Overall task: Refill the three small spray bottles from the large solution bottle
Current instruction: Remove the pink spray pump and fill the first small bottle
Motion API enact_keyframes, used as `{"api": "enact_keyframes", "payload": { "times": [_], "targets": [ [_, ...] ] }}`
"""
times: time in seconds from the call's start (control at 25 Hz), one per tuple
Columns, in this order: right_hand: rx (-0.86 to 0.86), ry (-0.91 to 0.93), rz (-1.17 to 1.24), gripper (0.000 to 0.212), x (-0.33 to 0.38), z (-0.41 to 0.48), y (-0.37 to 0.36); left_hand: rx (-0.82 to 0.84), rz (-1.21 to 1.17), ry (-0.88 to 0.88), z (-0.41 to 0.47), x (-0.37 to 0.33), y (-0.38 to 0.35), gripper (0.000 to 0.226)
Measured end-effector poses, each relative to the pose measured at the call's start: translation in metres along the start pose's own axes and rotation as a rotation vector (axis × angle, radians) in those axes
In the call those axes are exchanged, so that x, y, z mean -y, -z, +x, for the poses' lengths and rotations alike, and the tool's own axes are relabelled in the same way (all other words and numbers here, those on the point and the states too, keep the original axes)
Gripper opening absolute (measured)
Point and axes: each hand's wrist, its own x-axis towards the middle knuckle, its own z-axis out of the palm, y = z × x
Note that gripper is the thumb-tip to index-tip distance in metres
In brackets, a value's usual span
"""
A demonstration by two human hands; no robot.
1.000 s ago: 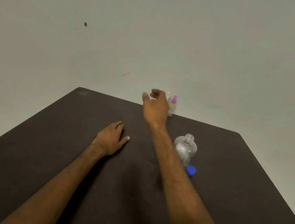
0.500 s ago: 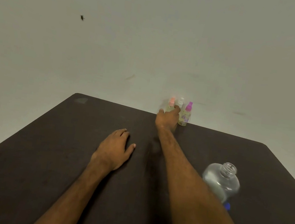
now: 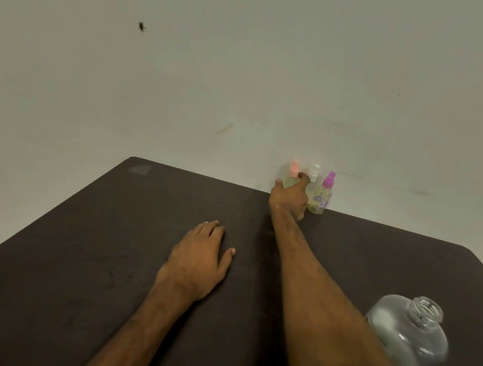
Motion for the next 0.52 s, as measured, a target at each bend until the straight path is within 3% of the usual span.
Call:
{"api": "enact_keyframes", "payload": {
  "times": [0.24, 0.4, 0.52],
  "targets": [
    [-0.071, 0.231, -0.194, 0.035, 0.001, -0.026, 0.0, -0.006, -0.036, 0.007, 0.001, 0.001, 0.001, 0.064],
    [0.052, 0.43, -0.243, 0.035, -0.007, -0.077, 0.025, -0.106, -0.131, 0.022, -0.006, -0.003, 0.007, 0.08],
    [0.179, 0.545, -0.245, 0.036, -0.017, -0.121, 0.059, -0.145, -0.133, -0.023, -0.018, -0.01, 0.016, 0.08]
  ]
}}
